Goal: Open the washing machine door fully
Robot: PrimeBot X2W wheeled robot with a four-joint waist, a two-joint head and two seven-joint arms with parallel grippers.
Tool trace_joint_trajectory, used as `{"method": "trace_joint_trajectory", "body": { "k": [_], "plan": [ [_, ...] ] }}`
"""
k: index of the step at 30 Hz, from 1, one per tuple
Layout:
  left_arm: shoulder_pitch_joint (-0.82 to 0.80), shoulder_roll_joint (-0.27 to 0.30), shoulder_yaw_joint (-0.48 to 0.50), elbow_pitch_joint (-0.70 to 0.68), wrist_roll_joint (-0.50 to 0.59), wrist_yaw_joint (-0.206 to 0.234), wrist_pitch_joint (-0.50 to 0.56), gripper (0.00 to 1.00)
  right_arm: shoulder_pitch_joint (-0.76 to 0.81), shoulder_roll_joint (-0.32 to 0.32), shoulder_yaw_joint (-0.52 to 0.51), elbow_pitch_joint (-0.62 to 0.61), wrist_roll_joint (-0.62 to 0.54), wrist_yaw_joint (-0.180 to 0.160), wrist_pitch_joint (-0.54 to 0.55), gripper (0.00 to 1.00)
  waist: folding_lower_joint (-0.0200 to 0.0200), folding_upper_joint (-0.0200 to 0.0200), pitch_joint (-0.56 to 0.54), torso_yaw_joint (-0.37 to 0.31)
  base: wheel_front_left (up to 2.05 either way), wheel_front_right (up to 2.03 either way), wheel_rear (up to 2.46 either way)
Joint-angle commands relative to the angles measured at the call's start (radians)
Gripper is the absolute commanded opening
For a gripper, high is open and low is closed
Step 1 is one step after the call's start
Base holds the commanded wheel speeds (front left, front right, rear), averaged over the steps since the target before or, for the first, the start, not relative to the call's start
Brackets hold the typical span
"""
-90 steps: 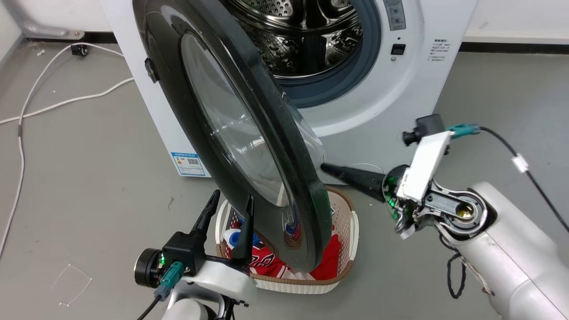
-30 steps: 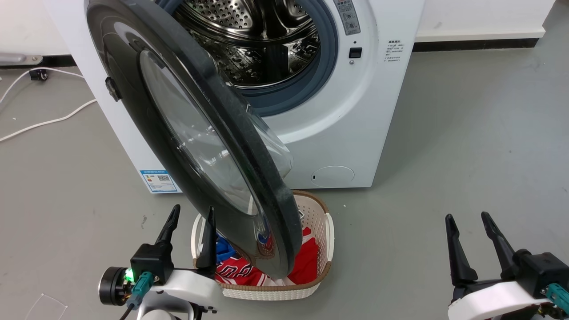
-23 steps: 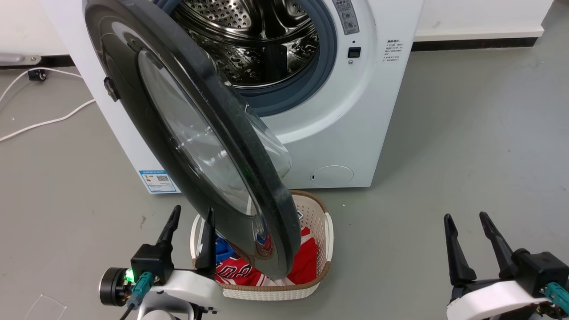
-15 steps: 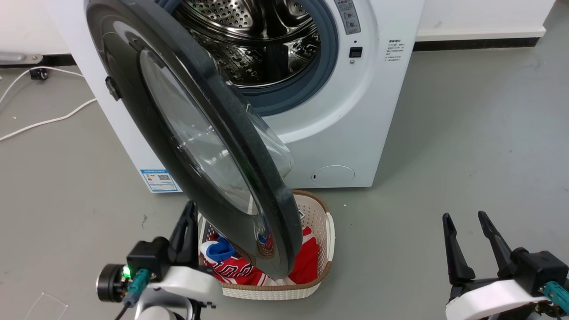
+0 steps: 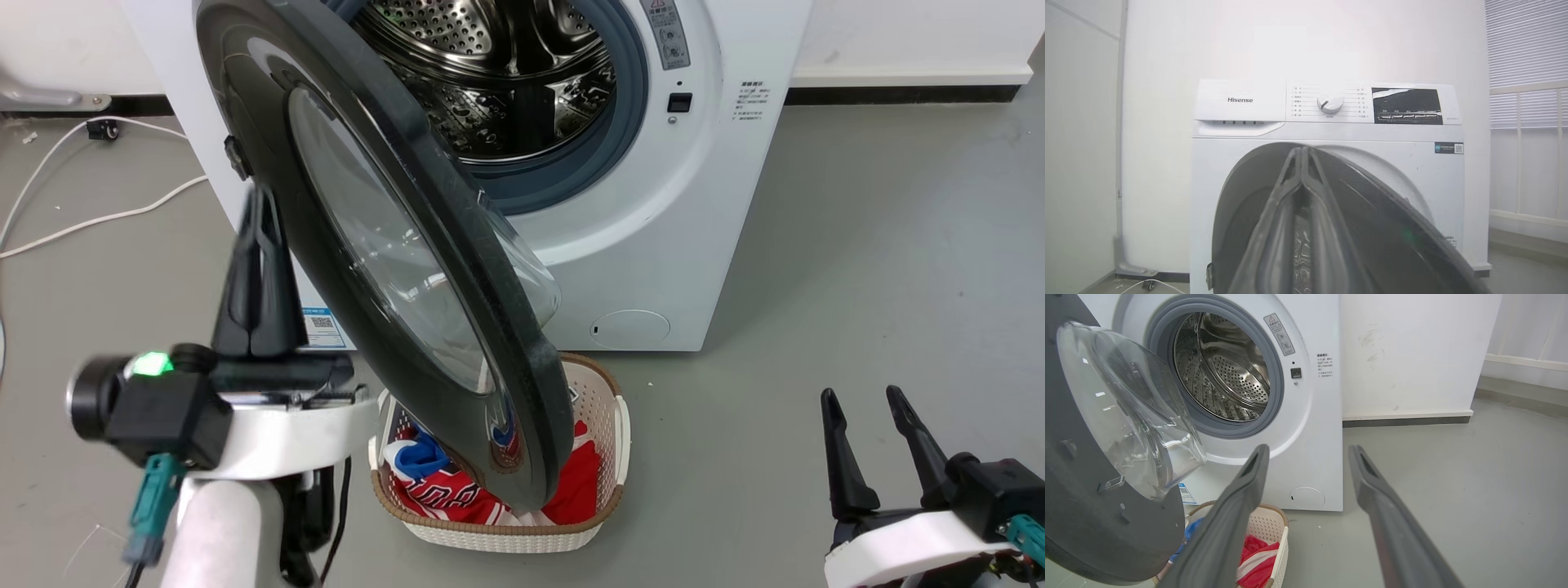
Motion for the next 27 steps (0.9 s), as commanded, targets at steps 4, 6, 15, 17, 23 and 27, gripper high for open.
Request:
{"method": "trace_joint_trajectory", "body": {
  "k": [4, 6, 15, 17, 23, 27],
  "plan": [
    [-0.043, -0.004, -0.037, -0.132, 0.022, -0.003, -0.001, 0.00, -0.016, 0.004, -0.002, 0.003, 0.009, 0.000, -0.004, 1.00, 0.0000, 0.0000, 0.000, 0.002, 0.00, 0.00, 0.00],
    [-0.060, -0.006, -0.063, -0.175, 0.027, -0.012, 0.007, 0.00, -0.016, 0.004, -0.002, 0.005, 0.012, 0.000, -0.004, 1.00, 0.0000, 0.0000, 0.000, 0.004, 0.00, 0.00, 0.00],
    [-0.078, -0.021, -0.265, -0.275, 0.008, -0.075, 0.100, 0.00, -0.007, 0.003, -0.005, 0.008, 0.026, 0.000, -0.009, 1.00, 0.0000, 0.0000, -0.005, 0.006, 0.00, 0.00, 0.00],
    [-0.063, -0.024, -0.321, -0.279, -0.013, -0.095, 0.136, 0.00, -0.004, 0.003, -0.005, 0.009, 0.026, 0.000, -0.010, 1.00, 0.0000, 0.0000, -0.007, 0.007, 0.00, 0.00, 0.00],
    [0.002, -0.029, -0.503, -0.233, -0.093, -0.143, 0.288, 0.00, -0.007, 0.003, -0.010, 0.010, 0.033, 0.000, -0.012, 1.00, 0.0000, 0.0000, 0.002, 0.013, 0.00, 0.00, 0.00],
    [0.047, -0.029, -0.602, -0.171, -0.137, -0.158, 0.373, 0.00, -0.020, 0.003, -0.014, 0.018, 0.035, 0.000, -0.014, 1.00, 0.0000, 0.0000, 0.016, 0.015, 0.00, 0.00, 0.00]
  ]
}}
